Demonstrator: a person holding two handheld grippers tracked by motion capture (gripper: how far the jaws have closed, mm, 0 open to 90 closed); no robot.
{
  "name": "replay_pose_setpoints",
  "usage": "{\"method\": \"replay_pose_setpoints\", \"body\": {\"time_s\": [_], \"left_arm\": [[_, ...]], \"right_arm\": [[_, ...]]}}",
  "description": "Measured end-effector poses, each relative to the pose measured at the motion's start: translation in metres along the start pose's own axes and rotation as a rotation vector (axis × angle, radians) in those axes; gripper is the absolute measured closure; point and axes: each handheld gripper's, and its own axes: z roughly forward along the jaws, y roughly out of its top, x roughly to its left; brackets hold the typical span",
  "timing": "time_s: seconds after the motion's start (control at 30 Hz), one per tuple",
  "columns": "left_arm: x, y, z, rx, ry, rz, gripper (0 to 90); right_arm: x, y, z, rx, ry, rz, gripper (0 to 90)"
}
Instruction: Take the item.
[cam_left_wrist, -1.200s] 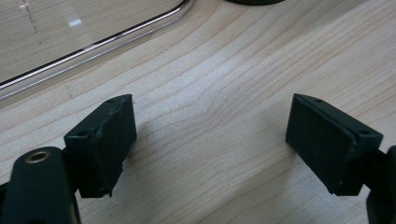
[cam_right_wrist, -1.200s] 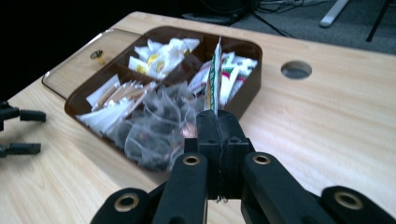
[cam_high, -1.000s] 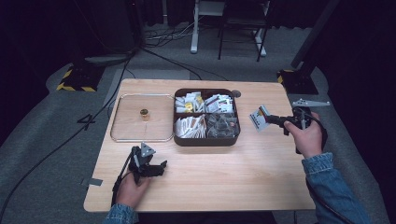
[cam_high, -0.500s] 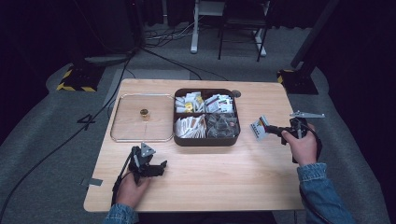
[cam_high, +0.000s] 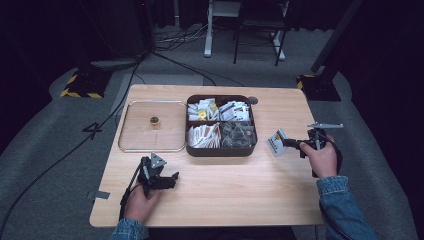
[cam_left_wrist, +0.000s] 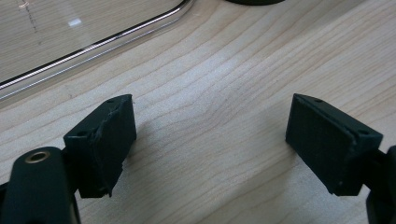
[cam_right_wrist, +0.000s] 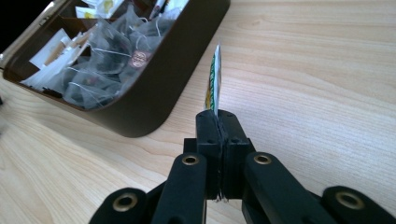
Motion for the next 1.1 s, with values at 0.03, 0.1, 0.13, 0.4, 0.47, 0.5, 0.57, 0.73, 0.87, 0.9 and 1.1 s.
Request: {"method": "replay_pose_setpoints", "body": {"time_s": [0.03,0.1,0.13,0.4,0.47,0.5,0.57,0.73,0.87,0.9,1.1], "left_arm": [[0.000,0.000,0.000,0.000,0.000,0.000,16.6],[0.000,0.000,0.000,0.000,-0.001,0.000,16.6],[0.000,0.000,0.000,0.000,-0.002,0.000,16.6],[0.000,0.000,0.001,-0.002,0.000,-0.002,16.5],[0.000,0.000,0.001,-0.001,0.000,-0.002,16.5],[0.000,0.000,0.001,-0.001,0.000,-0.002,16.4],[0.000,0.000,0.001,-0.001,0.000,-0.001,16.4],[0.000,0.000,0.001,-0.002,0.000,-0.002,16.5],[0.000,0.000,0.001,-0.001,0.000,-0.002,16.5],[0.000,0.000,0.001,-0.002,0.000,-0.002,16.4],[0.000,0.000,0.001,-0.002,0.000,-0.002,16.4]], "right_arm": [[-0.001,0.000,0.001,0.003,-0.002,0.001,88.8],[-0.003,-0.002,0.002,0.007,-0.008,0.006,88.5],[-0.004,-0.002,0.003,0.010,-0.013,0.007,88.4],[-0.013,-0.007,0.004,0.017,-0.060,0.017,85.0],[-0.016,-0.008,0.005,0.016,-0.077,0.017,81.1],[-0.018,-0.009,0.005,0.016,-0.092,0.011,77.4],[-0.021,-0.011,0.008,0.035,-0.126,-0.008,65.7],[-0.027,-0.015,0.016,0.052,-0.205,-0.068,50.7],[-0.030,-0.015,0.016,0.029,-0.231,-0.083,43.2],[-0.030,-0.015,0.016,0.023,-0.232,-0.083,42.7],[-0.019,-0.009,0.009,-0.018,-0.202,-0.120,42.3]]}}
